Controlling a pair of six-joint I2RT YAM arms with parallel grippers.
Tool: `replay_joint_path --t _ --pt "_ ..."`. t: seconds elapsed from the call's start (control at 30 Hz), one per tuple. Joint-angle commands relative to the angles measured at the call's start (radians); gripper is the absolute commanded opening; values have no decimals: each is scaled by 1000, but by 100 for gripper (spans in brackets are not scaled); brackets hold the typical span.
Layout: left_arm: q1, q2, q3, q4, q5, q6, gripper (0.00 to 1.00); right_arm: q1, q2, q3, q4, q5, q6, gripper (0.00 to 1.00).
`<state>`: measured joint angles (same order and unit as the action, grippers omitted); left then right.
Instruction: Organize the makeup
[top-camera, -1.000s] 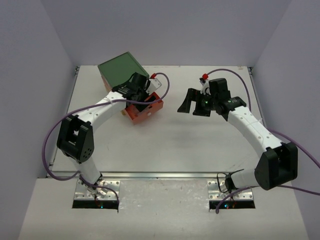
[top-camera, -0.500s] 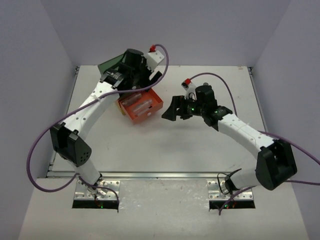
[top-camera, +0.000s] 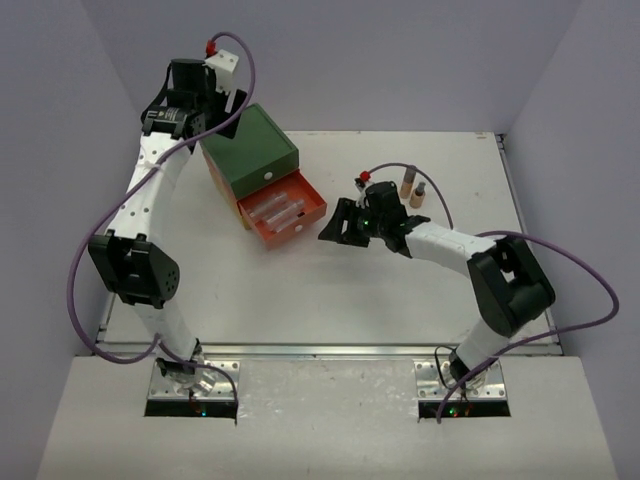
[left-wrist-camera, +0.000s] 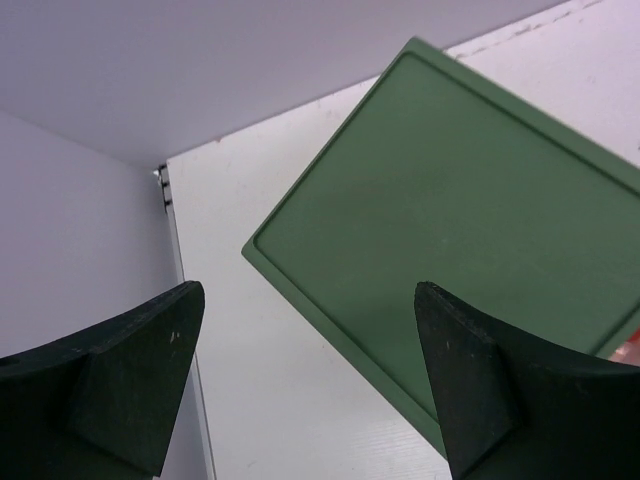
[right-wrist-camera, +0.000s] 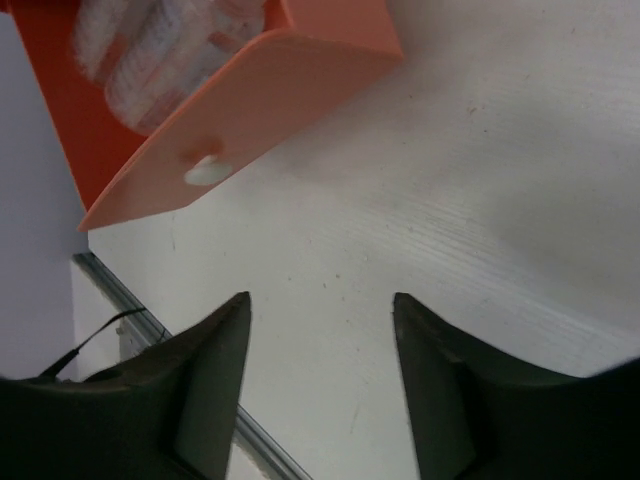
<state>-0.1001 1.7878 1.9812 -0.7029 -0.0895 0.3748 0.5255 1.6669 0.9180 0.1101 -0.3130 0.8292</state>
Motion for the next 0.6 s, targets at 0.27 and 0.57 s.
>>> replay_joint_path --t 0.27,0.57 --pt "36 43 -103 123 -107 5 84 1 194 172 146 11 220 50" --pt "37 39 -231 187 -96 25 85 1 301 275 204 11 321 49"
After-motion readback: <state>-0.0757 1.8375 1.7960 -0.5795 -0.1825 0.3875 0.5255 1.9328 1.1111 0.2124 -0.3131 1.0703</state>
